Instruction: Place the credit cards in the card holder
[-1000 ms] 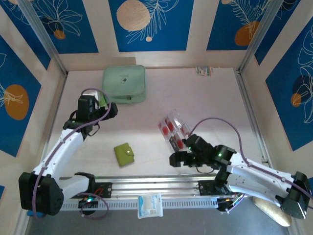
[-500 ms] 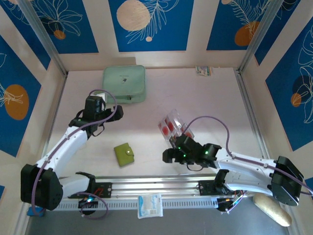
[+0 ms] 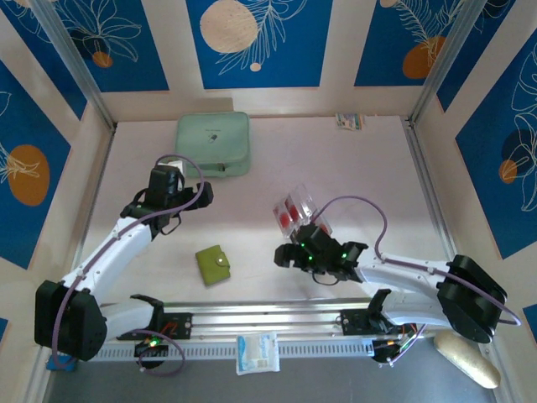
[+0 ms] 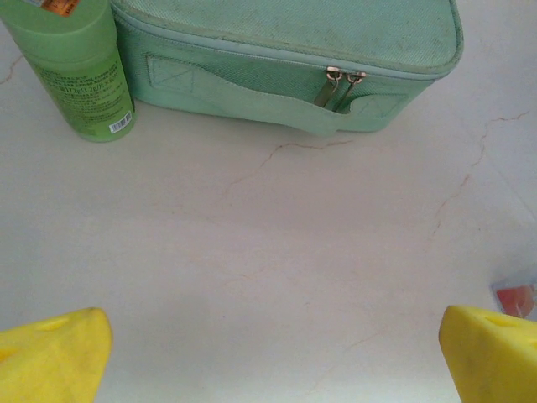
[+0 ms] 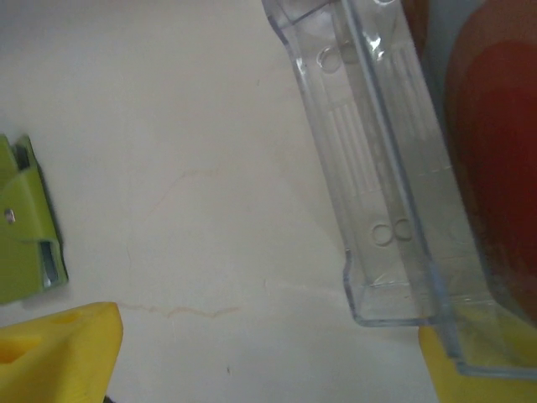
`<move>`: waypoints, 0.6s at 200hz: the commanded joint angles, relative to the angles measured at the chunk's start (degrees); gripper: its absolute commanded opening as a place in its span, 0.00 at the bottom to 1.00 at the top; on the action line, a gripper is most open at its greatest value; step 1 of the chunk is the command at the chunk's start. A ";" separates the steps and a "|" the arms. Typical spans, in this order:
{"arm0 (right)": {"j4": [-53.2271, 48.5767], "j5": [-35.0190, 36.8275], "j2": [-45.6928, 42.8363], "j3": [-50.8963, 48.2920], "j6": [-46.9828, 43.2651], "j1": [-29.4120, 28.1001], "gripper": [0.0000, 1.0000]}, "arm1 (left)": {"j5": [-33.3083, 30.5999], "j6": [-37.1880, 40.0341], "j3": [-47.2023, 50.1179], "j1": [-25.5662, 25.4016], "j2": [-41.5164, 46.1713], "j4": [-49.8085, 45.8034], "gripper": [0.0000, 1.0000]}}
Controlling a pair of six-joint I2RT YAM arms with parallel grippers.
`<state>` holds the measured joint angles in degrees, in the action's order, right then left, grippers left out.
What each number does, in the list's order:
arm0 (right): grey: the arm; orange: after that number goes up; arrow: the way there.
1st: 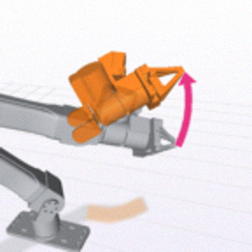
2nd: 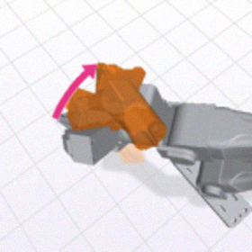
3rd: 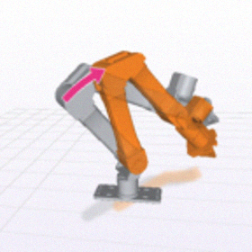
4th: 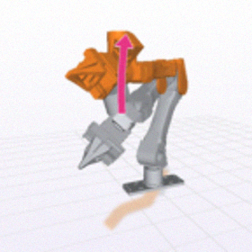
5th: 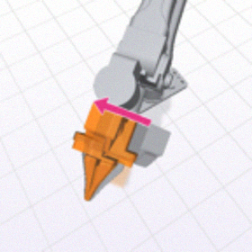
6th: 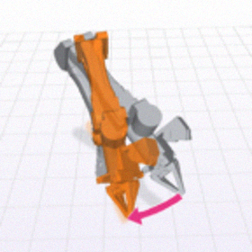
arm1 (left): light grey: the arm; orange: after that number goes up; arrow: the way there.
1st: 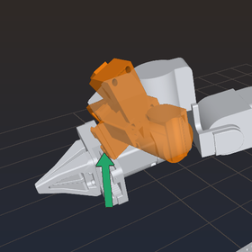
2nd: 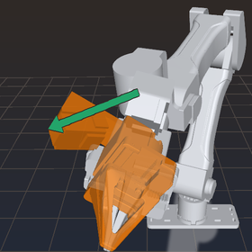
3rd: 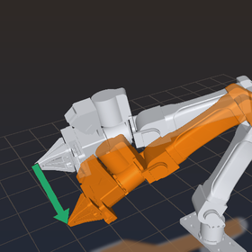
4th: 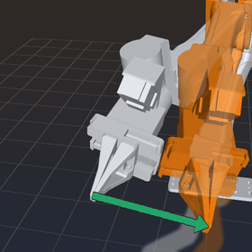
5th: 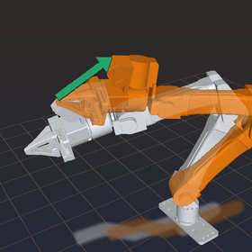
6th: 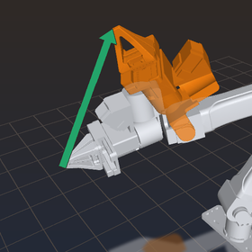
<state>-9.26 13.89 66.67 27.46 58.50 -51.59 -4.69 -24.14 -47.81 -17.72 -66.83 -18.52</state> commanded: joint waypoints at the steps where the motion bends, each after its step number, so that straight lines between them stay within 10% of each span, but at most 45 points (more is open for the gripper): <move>1: 4.80 1.50 1.31 0.53 -1.20 2.39 0.92 | -1.45 -0.38 0.20 -1.02 1.17 -0.81 1.00; 120: 8.82 -6.78 23.05 19.41 -15.10 19.82 0.92 | -2.12 -1.00 2.79 -1.88 2.88 -0.58 1.00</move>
<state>-0.99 9.87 86.35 41.82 49.21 -34.65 -6.09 -24.18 -46.39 -19.00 -65.36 -18.50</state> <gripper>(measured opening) 0.919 0.998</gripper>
